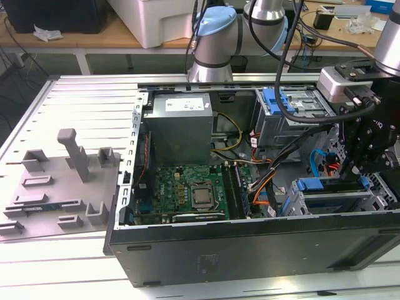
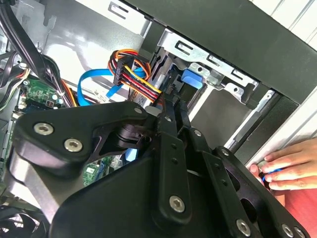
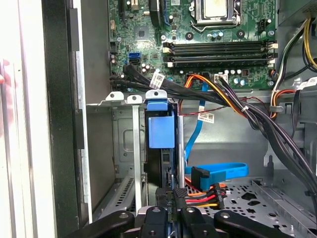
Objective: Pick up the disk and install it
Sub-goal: 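Insert the first disk wire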
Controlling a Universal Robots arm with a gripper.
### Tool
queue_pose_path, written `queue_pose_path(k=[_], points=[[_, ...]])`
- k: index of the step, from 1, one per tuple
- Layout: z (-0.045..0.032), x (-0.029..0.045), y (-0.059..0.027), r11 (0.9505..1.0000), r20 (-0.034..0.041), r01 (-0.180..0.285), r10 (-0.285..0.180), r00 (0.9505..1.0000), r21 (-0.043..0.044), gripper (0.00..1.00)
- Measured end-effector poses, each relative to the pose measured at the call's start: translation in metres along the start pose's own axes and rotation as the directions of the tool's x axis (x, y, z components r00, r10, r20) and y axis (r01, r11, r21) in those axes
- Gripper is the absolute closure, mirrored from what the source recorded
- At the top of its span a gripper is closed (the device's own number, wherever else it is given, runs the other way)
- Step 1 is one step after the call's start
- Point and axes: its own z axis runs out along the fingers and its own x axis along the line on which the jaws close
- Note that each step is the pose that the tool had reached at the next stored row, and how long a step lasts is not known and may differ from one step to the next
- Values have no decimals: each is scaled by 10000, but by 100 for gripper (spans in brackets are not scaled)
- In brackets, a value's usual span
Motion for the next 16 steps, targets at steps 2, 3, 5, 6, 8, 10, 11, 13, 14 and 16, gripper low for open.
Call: queue_pose_path(k=[2, 3, 5, 6, 8, 10, 11, 13, 14, 16], points=[[7, 0, 0, 10000, 1, 0, 0, 10000, 0, 83], [9, 1, 1, 10000, -1, 0, 0, 10000, 0, 83], [16, 3, 1, 10000, -1, 0, 0, 10000, 0, 83], [18, 3, 1, 10000, -1, 0, 0, 10000, 1, 83], [21, 4, 1, 10000, 1, 0, 0, 10000, 0, 83], [22, 5, 1, 10000, 2, 0, 0, 10000, 0, 83], [21, 5, 1, 10000, 3, 0, 0, 10000, -1, 83], [16, 6, 1, 10000, 5, 0, 0, 10000, -1, 83], [11, 6, 0, 10000, 6, 0, 0, 10000, 0, 83], [-4, 7, 0, 10000, 2, 0, 0, 10000, 0, 83]])
